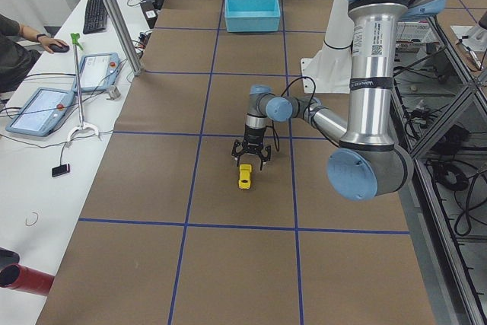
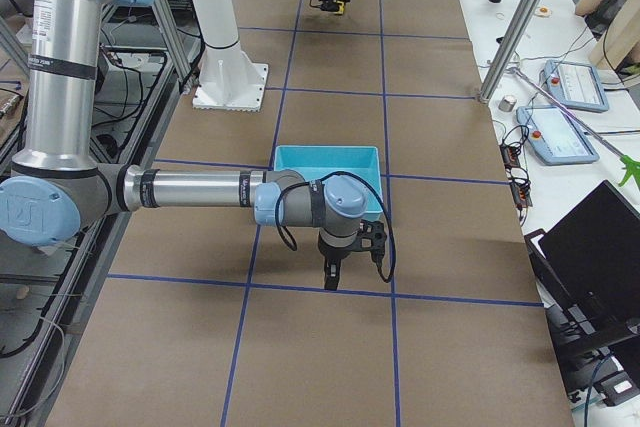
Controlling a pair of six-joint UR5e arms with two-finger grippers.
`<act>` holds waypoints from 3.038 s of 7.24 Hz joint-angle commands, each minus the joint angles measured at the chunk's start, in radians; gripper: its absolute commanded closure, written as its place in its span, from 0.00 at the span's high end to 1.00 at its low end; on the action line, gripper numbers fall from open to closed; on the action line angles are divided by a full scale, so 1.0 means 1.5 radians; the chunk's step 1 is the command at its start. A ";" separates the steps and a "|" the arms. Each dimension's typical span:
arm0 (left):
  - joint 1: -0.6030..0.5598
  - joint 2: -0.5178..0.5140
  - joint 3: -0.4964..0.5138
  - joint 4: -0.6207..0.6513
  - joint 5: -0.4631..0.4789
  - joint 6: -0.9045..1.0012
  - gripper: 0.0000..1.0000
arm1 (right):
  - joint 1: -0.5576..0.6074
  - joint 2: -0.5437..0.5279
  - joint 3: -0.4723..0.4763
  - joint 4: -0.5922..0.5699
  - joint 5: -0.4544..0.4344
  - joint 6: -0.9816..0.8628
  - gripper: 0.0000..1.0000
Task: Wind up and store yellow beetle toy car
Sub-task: 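Press the car with the left gripper and roll it toward the table center, then drag the car back toward its start with the left gripper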
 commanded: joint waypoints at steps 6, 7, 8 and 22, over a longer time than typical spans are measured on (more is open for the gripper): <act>0.001 -0.027 0.037 0.002 -0.003 -0.005 0.85 | 0.000 0.005 -0.001 0.000 0.000 0.001 1.00; 0.001 -0.026 0.037 0.002 -0.005 -0.003 0.63 | 0.000 0.002 -0.001 0.000 0.000 0.000 1.00; 0.001 -0.026 0.036 0.002 -0.007 -0.001 0.17 | 0.000 0.001 -0.001 0.000 0.000 0.000 1.00; -0.043 -0.193 0.068 0.020 -0.151 -0.068 0.00 | 0.000 0.008 -0.001 0.002 0.000 0.000 1.00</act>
